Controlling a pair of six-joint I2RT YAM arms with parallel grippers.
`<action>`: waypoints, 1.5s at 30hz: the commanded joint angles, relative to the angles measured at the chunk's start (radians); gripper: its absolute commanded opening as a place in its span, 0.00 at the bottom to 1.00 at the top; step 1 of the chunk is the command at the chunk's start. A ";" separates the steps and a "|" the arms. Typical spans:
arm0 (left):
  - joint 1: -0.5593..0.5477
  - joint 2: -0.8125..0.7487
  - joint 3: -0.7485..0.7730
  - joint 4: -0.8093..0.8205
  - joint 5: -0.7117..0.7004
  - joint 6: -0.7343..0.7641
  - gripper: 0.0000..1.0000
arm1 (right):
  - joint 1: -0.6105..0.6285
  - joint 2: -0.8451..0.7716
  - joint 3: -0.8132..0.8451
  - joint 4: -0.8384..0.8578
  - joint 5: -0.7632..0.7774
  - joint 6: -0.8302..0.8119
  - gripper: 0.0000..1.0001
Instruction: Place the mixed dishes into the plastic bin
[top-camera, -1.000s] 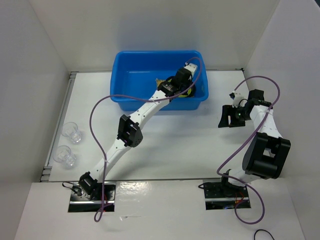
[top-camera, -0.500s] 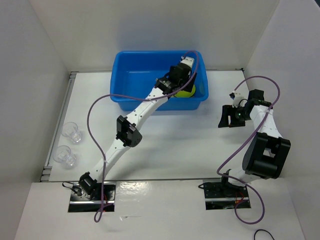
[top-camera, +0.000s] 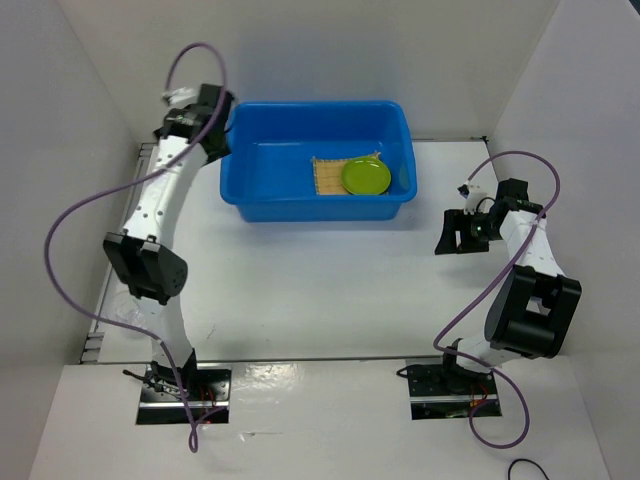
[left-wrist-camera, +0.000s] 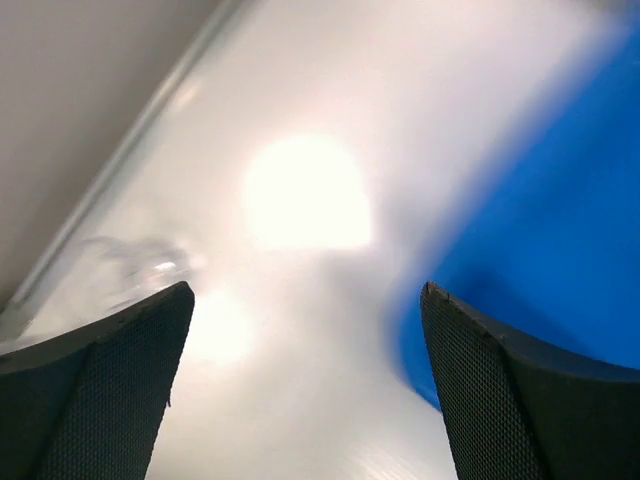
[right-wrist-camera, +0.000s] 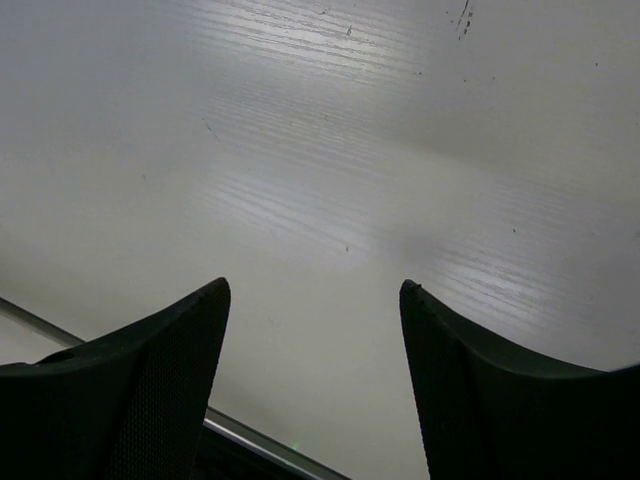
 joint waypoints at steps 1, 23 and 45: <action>0.148 -0.016 -0.289 -0.070 0.066 -0.147 1.00 | -0.005 -0.038 0.016 0.007 -0.037 -0.026 0.74; 0.541 -0.191 -0.851 0.397 0.335 0.069 0.94 | -0.014 -0.007 0.016 -0.002 -0.048 -0.027 0.75; 0.520 -0.224 -0.757 0.357 0.312 0.070 0.00 | -0.023 -0.007 0.016 -0.002 -0.048 -0.027 0.75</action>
